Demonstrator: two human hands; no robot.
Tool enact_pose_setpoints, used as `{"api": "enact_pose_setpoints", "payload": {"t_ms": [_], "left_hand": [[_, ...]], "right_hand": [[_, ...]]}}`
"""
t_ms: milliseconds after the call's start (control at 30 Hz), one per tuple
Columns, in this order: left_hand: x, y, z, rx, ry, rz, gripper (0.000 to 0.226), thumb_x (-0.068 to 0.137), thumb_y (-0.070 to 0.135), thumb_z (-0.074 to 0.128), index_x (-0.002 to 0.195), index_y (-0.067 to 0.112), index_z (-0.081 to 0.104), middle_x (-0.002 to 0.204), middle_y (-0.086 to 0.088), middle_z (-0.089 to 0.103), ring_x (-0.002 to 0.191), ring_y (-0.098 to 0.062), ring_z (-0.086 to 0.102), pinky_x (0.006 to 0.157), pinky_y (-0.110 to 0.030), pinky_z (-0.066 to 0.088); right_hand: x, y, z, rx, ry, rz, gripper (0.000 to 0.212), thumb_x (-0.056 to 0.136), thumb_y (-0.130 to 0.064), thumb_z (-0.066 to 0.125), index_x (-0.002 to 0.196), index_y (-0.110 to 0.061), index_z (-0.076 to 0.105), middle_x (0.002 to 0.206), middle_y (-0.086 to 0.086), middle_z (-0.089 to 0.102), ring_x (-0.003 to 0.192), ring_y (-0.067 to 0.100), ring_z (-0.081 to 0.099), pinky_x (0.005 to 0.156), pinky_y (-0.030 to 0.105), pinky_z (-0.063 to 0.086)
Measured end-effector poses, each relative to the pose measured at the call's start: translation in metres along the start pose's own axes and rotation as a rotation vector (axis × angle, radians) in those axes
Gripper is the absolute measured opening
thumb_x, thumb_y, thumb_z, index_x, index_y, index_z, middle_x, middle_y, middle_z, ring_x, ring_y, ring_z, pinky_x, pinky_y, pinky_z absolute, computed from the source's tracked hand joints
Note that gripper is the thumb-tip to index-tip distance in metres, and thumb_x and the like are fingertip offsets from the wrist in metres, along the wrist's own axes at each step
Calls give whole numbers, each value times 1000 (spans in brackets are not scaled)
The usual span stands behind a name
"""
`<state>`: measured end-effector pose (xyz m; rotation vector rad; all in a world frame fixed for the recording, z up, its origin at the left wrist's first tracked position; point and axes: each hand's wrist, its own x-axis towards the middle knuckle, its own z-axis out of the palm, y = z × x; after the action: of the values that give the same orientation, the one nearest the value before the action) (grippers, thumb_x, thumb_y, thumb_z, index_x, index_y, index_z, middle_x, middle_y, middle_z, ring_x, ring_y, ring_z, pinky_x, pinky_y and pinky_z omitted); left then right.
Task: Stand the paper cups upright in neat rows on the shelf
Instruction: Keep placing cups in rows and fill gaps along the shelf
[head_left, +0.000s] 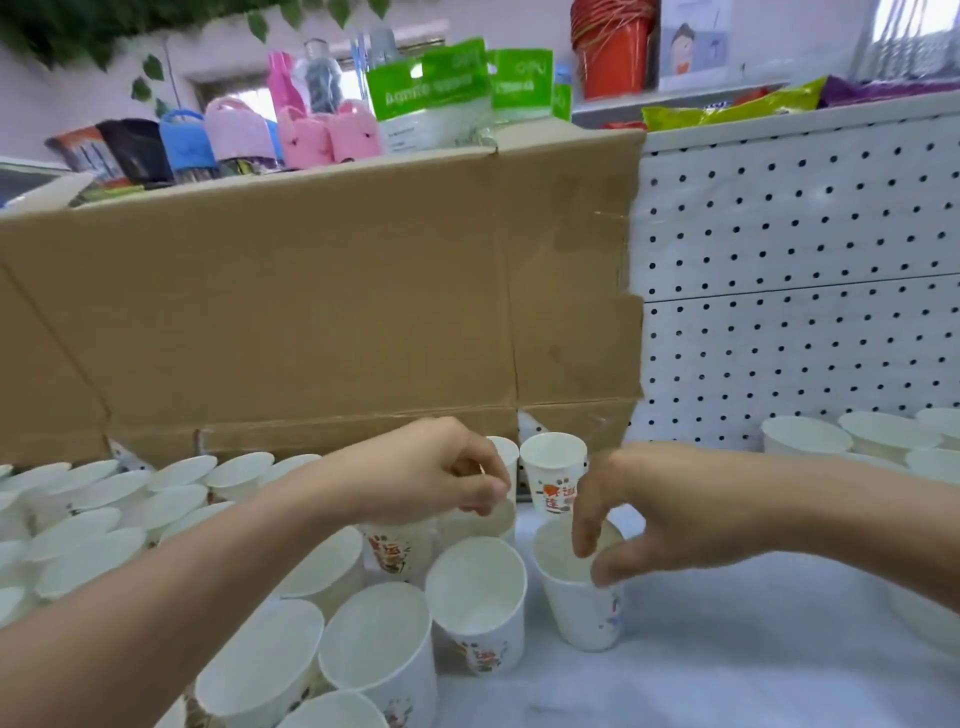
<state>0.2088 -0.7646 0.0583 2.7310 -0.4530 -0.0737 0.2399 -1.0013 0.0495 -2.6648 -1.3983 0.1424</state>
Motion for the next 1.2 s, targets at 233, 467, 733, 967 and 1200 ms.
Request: {"api": "enact_pose_setpoints", "payload": {"t_ms": [233,467,733,967,1200], "left_hand": [[49,-21,-8,263,136,-148,22,88,34,66,108,25,72,103,12,71,85,-2,61,74,-15,45],[72,-34,8,206,164,-274,46,73,55,73,78,10,63,70,-1,58,65,-21,49,60,-31,34],[83,-22,9,179,134,-281,47,63,57,80,94,22,70,93,4,69,90,-19,63,84,-41,52],[118,29,34,370,186,-161,56,63,68,73,88,17,69,85,3,68,76,-18,61,64,-33,52],[157,76,55,493,245,-136,58,66,72,68,61,19,46,58,5,50,52,-12,46,44,-25,28]], "right_hand": [[47,37,-8,-119,239,178,22,86,-43,63,106,-33,67,99,-17,62,88,6,56,72,29,49],[96,47,17,62,268,426,47,73,-66,61,85,-22,55,81,-6,61,73,15,58,55,29,41],[96,52,10,-55,197,454,35,73,-54,64,73,-22,51,72,-6,59,64,13,57,51,25,39],[45,99,-6,-245,142,506,52,69,-67,59,98,-25,58,83,-7,62,69,11,54,51,24,30],[10,134,-8,-359,150,565,61,71,-78,46,103,-27,54,84,-8,55,74,13,46,56,27,26]]}}
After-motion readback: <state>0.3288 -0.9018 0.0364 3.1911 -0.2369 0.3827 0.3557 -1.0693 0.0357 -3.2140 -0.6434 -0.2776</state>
